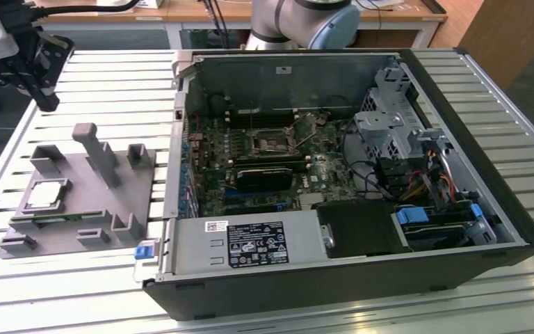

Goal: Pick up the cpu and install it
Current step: 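Reach for the cpu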

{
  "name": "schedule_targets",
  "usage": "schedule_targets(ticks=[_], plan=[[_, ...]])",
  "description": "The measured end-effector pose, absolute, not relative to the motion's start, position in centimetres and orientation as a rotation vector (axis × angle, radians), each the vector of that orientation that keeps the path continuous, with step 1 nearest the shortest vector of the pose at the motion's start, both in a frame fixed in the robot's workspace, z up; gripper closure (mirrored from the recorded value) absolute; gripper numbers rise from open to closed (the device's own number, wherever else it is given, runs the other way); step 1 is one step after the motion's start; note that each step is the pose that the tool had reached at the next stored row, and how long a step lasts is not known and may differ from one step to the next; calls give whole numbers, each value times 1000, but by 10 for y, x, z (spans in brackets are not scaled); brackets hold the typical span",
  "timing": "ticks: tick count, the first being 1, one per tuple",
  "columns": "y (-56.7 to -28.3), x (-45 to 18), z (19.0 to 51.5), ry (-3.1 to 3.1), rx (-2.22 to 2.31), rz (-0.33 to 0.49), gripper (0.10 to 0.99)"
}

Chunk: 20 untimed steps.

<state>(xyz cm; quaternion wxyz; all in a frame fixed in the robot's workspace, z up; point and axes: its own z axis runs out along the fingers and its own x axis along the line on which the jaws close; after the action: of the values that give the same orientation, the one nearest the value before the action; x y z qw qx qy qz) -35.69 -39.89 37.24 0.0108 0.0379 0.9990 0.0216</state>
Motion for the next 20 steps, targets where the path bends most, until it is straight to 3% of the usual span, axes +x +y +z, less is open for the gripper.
schedule_targets(ticks=[20], plan=[[-401, -380, 369, 3117, 118, 68, 980]])
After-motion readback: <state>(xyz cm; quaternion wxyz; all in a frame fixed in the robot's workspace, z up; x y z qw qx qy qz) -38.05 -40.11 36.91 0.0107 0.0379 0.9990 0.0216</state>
